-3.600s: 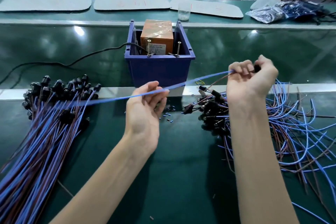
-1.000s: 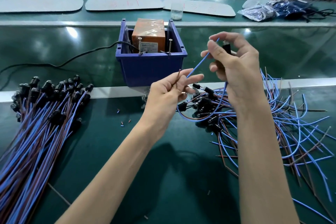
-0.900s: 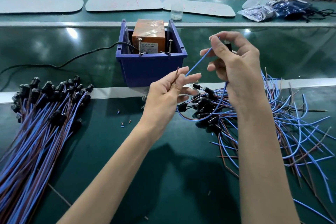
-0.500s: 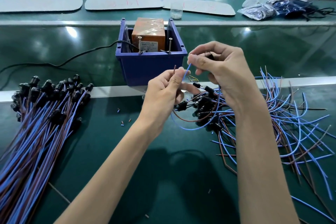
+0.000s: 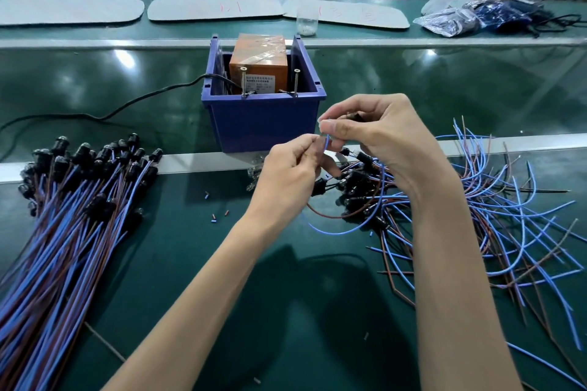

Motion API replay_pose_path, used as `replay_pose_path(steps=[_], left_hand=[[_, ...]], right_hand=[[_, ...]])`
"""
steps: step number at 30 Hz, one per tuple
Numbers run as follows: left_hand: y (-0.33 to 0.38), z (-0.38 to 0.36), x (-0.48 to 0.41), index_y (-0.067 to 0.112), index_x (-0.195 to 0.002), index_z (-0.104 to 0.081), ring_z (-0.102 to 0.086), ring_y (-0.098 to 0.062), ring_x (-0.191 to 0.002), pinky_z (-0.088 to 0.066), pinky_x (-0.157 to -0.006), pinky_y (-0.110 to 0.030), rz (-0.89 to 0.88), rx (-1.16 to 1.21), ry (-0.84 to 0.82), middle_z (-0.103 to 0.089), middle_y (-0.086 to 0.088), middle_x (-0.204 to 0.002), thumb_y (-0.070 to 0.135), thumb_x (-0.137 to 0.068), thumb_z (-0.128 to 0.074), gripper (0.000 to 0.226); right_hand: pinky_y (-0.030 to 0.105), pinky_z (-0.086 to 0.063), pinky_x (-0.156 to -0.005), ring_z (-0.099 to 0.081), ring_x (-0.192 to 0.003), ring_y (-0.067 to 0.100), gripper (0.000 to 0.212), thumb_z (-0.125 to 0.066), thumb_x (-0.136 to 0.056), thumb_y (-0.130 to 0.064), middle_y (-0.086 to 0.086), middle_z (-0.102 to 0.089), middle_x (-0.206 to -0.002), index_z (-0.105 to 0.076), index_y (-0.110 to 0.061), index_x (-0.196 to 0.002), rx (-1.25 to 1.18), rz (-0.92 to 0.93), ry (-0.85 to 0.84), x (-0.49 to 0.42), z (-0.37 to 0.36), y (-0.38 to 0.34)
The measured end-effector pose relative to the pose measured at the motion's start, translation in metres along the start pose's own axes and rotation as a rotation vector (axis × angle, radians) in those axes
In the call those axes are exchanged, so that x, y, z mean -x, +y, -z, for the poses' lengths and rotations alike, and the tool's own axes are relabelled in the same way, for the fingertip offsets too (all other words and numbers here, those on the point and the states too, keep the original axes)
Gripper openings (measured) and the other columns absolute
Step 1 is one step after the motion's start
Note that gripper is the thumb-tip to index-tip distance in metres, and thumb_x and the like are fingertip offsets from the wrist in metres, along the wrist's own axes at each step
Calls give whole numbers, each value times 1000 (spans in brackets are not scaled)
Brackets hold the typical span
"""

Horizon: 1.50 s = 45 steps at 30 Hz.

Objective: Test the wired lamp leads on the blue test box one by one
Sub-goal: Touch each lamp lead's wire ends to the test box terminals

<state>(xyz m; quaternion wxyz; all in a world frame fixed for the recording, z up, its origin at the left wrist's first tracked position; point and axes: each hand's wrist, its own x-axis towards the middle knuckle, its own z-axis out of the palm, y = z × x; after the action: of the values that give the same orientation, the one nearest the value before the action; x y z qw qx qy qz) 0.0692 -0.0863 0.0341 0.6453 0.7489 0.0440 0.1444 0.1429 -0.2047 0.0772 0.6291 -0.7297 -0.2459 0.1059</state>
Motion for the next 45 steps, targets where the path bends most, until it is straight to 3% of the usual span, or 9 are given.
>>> replay_pose_path(steps=[4,7,13,21,28,32,36,38,45], left_hand=[[1,2,-1,23,-85,-66,-28,-21,-55,-23,-51,-27,10,77,29,-62,7,-56,23,-102,-46,26],[-2,2,-3,18,-90,-61,-31,-20,-56,-25,-51,-24,55,123,62,-63,5,-55,24,-100,-48,17],[-7,6,-7,16,-85,-58,-34,-18,-58,-29,-56,-25,106,151,95,-64,6,-57,25,-99,-52,18],[-6,17,-11,16,-85,-67,-38,0,-50,-33,-50,-10,106,110,61,-65,10,-61,14,-101,-47,26],[-8,25,-14,24,-81,-68,-52,-12,-73,-46,-83,-33,114,-13,49,-64,13,-59,14,-100,-50,28],[-9,28,-14,22,-79,-68,-40,-2,-49,-33,-53,-13,137,-83,38,-60,14,-53,15,-99,-50,28],[-11,31,-15,24,-74,-67,-35,-6,-47,-28,-45,-15,162,-155,36,-57,13,-50,15,-99,-51,31],[-12,33,-16,23,-70,-66,-33,-3,-41,-27,-41,-13,179,-172,52,-55,13,-48,14,-98,-51,33],[-13,39,-18,19,-75,-68,-35,-1,-36,-27,-39,-10,214,-226,60,-51,15,-44,14,-99,-50,31]], right_hand=[[23,-49,-62,-62,-52,9,13,-78,-75,-4,-3,-66,-60,-71,-15,-76,43,1,10,-2,1,1],[35,-45,-66,-63,-52,9,15,-80,-73,-5,-2,-65,-59,-70,-16,-72,80,-10,39,-4,0,4],[11,-45,-57,-62,-53,4,8,-77,-77,-6,-7,-64,-54,-71,-12,-75,95,-11,31,-4,6,9],[10,-40,-54,-57,-49,-3,15,-72,-86,-19,-12,-63,-54,-66,-18,-72,329,-61,38,-9,2,15],[5,-40,-51,-55,-46,-7,21,-68,-88,-16,-9,-63,-58,-61,-20,-69,453,-54,7,-10,-5,16],[5,-41,-53,-54,-45,-8,22,-63,-90,-19,-9,-64,-59,-59,-23,-69,574,-106,-29,-13,-9,19],[26,-50,-76,-64,-75,13,26,-59,-91,-24,-2,-68,-72,-57,-26,-65,667,-144,-27,-13,-16,19],[28,-47,-76,-61,-87,22,28,-56,-92,-27,3,-69,-82,-55,-27,-64,706,-170,-20,-14,-22,18],[27,-44,-66,-60,-81,22,28,-53,-95,-30,6,-69,-87,-59,-20,-69,669,-237,-45,-16,-29,20]])
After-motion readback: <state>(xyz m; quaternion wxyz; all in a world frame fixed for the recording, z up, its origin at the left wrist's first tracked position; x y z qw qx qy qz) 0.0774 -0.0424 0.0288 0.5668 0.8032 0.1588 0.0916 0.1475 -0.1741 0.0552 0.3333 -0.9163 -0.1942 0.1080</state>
